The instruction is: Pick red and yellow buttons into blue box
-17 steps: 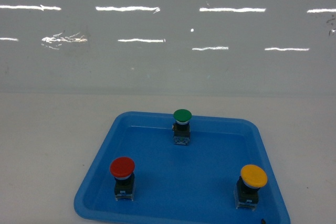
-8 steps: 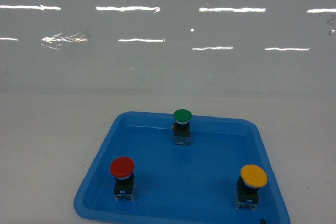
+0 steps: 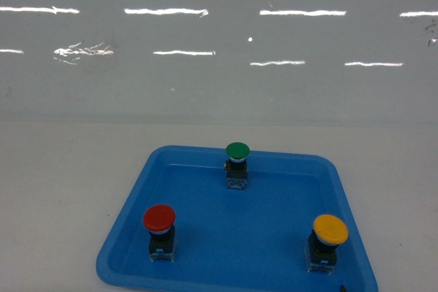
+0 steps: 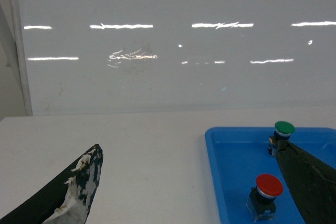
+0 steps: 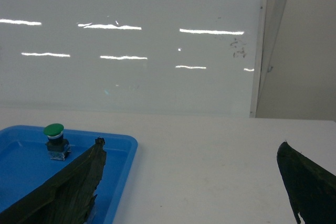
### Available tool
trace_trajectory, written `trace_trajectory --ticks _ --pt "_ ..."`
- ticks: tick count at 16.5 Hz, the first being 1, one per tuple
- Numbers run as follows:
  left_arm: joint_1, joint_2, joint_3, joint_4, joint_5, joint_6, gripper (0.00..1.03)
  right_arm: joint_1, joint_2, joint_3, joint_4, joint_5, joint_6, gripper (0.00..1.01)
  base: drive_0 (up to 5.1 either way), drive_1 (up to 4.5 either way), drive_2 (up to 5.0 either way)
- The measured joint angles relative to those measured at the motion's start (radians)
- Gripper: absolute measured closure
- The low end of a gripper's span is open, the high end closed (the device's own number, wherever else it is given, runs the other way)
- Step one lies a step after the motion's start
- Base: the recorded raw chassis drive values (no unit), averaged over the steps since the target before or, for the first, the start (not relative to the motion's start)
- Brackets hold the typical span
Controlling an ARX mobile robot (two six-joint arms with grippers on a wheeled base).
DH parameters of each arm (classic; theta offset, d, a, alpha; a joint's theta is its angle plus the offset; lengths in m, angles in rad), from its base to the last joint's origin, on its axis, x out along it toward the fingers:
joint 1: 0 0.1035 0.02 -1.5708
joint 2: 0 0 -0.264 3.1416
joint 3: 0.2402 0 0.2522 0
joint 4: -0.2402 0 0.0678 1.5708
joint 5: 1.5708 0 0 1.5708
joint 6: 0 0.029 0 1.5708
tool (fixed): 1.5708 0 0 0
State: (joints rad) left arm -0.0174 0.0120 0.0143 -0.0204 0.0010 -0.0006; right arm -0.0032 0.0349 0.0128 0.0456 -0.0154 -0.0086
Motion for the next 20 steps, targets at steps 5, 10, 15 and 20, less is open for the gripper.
trace_trajectory --ticks 5,10,15,20 --pt "-0.002 0.056 0.0 0.087 0.001 -0.015 0.05 0.057 0.081 0.0 0.068 0.013 -0.014 0.03 0.0 0.0 0.0" --pt "-0.064 0.298 0.003 0.29 -0.031 -0.02 0.05 0.157 0.285 0.0 0.244 0.036 -0.026 0.03 0.0 0.0 0.0" --pt "-0.222 1.165 0.211 0.745 -0.061 -0.027 0.05 0.286 1.225 0.15 0.818 -0.023 -0.052 0.03 0.0 0.0 0.0" --pt "-0.23 1.382 0.285 0.8 -0.053 -0.022 0.05 0.316 1.454 0.242 0.851 -0.034 -0.074 0.03 0.0 0.0 0.0"
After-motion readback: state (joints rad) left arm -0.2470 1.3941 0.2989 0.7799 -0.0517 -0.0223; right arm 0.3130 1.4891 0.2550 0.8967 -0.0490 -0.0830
